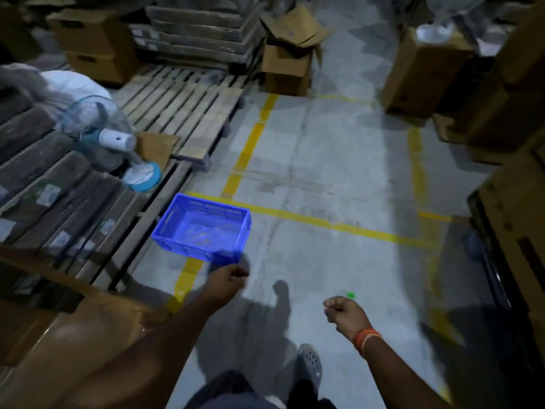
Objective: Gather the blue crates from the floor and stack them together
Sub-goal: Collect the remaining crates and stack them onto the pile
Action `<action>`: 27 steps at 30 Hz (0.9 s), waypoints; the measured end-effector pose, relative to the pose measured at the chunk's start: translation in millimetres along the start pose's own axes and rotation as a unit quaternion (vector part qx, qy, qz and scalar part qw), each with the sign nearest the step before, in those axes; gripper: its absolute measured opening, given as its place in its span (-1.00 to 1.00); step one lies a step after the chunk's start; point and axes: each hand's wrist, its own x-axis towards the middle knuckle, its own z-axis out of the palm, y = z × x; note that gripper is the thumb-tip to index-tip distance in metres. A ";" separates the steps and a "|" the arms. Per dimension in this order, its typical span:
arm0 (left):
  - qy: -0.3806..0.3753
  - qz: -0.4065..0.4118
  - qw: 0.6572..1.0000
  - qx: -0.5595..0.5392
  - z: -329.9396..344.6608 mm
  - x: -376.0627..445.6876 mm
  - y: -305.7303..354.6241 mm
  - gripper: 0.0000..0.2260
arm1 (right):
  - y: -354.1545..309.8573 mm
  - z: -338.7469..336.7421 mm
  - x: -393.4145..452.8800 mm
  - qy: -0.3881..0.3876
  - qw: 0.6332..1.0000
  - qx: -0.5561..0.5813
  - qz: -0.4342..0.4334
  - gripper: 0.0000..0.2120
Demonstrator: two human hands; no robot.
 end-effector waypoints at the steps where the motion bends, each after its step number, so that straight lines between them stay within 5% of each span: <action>1: 0.011 -0.007 1.000 -0.016 -4.2 5.1 1.8 -0.87 | -15.1 1.5 14.3 -0.013 1.000 -0.002 -0.011 -0.86; 12: 0.129 -0.063 0.977 -0.158 -87.4 75.2 -28.3 -0.88 | -164.2 70.1 117.4 -0.116 0.988 0.054 -0.081 -0.82; 20: 0.107 -0.095 0.962 -0.232 -191.3 236.0 -81.4 -0.80 | -253.8 188.4 224.0 -0.087 0.993 0.068 -0.038 -0.83; 27: 0.076 -0.067 0.994 -0.040 -226.0 413.1 -186.2 -0.80 | -254.2 330.7 357.4 -0.046 0.996 -0.070 -0.019 -0.79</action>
